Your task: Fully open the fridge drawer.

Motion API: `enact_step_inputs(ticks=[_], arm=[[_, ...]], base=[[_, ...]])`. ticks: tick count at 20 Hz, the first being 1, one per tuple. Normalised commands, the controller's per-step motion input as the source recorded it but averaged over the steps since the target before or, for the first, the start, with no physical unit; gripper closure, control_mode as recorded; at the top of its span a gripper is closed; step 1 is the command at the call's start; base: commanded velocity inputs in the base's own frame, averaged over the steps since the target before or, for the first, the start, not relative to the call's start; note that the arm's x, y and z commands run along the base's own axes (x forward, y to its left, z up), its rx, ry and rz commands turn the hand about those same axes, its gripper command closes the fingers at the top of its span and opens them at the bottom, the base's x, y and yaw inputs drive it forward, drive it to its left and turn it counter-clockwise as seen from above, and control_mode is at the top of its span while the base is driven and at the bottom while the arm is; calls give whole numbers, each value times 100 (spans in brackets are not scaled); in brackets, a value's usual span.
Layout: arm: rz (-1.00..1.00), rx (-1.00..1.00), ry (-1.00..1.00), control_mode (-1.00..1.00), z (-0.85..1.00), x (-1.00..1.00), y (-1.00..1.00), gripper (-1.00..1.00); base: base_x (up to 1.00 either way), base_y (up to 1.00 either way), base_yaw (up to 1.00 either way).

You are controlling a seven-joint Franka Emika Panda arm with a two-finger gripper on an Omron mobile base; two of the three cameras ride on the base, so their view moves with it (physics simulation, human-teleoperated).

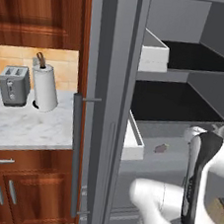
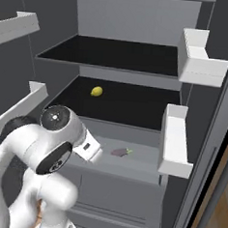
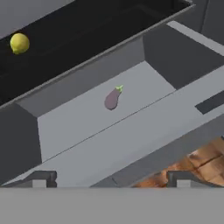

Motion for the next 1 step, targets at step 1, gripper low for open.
enact_step_inputs(ticks=[1], arm=[[-9, 0, -21, -100, 100, -49, 77, -100]], base=[[0, 0, 0]])
